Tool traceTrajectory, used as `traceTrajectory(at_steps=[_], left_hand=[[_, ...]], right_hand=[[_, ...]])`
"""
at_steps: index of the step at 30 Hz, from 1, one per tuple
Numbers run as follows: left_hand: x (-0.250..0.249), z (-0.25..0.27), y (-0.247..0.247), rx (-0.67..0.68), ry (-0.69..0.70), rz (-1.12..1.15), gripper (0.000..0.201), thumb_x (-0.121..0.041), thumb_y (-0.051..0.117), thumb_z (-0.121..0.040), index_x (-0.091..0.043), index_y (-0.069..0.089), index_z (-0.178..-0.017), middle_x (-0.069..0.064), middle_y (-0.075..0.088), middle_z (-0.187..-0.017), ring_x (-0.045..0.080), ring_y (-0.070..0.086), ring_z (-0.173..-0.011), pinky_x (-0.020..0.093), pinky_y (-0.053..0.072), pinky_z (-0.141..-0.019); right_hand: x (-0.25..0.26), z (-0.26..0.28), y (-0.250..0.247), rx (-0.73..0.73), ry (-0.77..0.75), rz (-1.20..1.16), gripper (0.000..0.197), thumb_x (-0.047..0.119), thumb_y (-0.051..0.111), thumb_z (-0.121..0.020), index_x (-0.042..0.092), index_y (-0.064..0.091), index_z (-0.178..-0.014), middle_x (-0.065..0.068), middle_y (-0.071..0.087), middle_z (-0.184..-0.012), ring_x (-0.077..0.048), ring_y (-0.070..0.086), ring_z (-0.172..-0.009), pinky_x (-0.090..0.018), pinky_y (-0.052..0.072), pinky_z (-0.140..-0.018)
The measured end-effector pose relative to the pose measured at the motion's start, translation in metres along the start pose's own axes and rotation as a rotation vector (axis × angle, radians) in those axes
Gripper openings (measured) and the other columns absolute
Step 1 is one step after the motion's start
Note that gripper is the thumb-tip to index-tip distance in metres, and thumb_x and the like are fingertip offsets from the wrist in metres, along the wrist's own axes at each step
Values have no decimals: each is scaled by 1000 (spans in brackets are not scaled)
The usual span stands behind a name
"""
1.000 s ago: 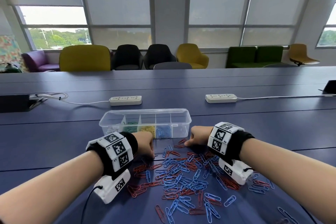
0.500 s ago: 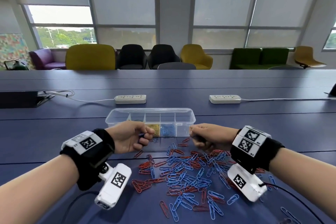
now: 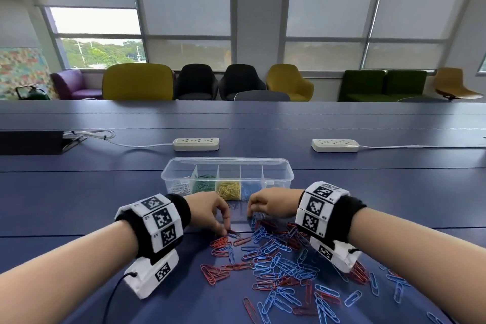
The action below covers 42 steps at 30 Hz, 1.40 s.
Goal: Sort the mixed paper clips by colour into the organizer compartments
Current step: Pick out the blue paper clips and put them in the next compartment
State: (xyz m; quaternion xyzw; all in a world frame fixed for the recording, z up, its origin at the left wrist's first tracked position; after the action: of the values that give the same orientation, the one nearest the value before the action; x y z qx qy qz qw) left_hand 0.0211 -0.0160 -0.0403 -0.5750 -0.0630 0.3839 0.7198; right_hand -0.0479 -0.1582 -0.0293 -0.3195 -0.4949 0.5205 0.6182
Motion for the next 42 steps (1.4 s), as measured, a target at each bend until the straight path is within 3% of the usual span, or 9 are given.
traceTrajectory(at_steps=[7, 14, 23, 27, 30, 33, 36, 39, 42], left_hand=[[-2, -5, -3, -50, 30, 8, 19, -30, 74, -77, -33, 56, -76, 0, 60, -79, 9, 52, -65, 19, 40, -62], [-12, -3, -2, -57, 90, -74, 19, -29, 77, -75, -22, 70, -91, -8, 42, -56, 4, 39, -49, 16, 30, -50], [-12, 2, -1, 14, 26, -78, 11, -22, 60, -87, -14, 67, -85, -1, 57, -76, 9, 48, -67, 22, 44, -72], [-9, 17, -18, -99, -30, 528, 18, -10, 51, -92, -12, 52, -74, 2, 47, -63, 7, 36, -47, 14, 29, -44], [-8, 29, -20, -143, -31, 1146, 25, 2, 47, -90, -11, 47, -69, 2, 53, -65, 4, 33, -42, 14, 23, -42], [-9, 35, -15, -77, -33, 1316, 21, 2, 38, -91, -11, 49, -79, -1, 49, -63, 5, 27, -43, 14, 20, -40], [-9, 38, -11, 8, -86, 1369, 20, -4, 33, -86, -9, 52, -90, -2, 40, -62, 7, 26, -44, 15, 18, -38], [-12, 36, -3, 92, -154, 1341, 14, -18, 43, -84, -14, 46, -71, -3, 35, -59, 6, 26, -41, 14, 17, -35], [-16, 33, 7, 52, -156, 942, 30, -24, 46, -95, -16, 50, -67, -10, 34, -48, 5, 24, -40, 14, 17, -37]], right_hand=[[-19, -9, 0, -5, 25, -13, 16, 30, 70, -82, 19, 61, -89, 5, 58, -81, -9, 51, -74, -20, 38, -64], [-23, -10, 2, 76, 37, -47, 22, 25, 67, -86, 8, 65, -99, -1, 62, -87, -13, 55, -77, -17, 43, -65], [-6, -16, 6, 104, 67, -61, 19, 32, 69, -83, 14, 66, -85, 0, 64, -78, -13, 58, -75, -30, 49, -76], [-2, -8, 3, 105, 78, -17, 22, 26, 54, -92, 12, 55, -75, 1, 50, -63, -14, 45, -58, -27, 40, -60], [-1, 5, -2, 34, 94, -347, 26, 21, 32, -98, 16, 37, -73, 0, 36, -66, -12, 30, -52, -23, 29, -48], [-3, 25, -6, 3, 63, -782, 24, 10, 24, -96, 19, 29, -74, 2, 30, -65, -7, 19, -46, -16, 16, -42], [-13, 36, -9, -51, 59, -821, 25, 12, 27, -96, 19, 33, -73, 0, 35, -65, -5, 19, -42, -17, 15, -43], [-21, 42, -8, -35, 110, -907, 24, 15, 30, -92, 18, 38, -70, 0, 36, -59, -6, 17, -41, -18, 14, -43], [-24, 41, -5, 22, 145, -1050, 27, 16, 28, -87, 20, 39, -63, 2, 35, -54, -6, 15, -40, -16, 14, -41]])
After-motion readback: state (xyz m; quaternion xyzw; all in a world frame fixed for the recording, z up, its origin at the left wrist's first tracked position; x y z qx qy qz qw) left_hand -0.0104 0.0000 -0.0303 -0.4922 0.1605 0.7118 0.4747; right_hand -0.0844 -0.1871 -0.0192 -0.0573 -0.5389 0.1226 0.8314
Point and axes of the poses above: each hand's wrist, its own z-axis away from the middle knuckle, its own y-axis out of the palm, x = y × z, the point moved 3 cm from there along -z, towards the middle knuckle
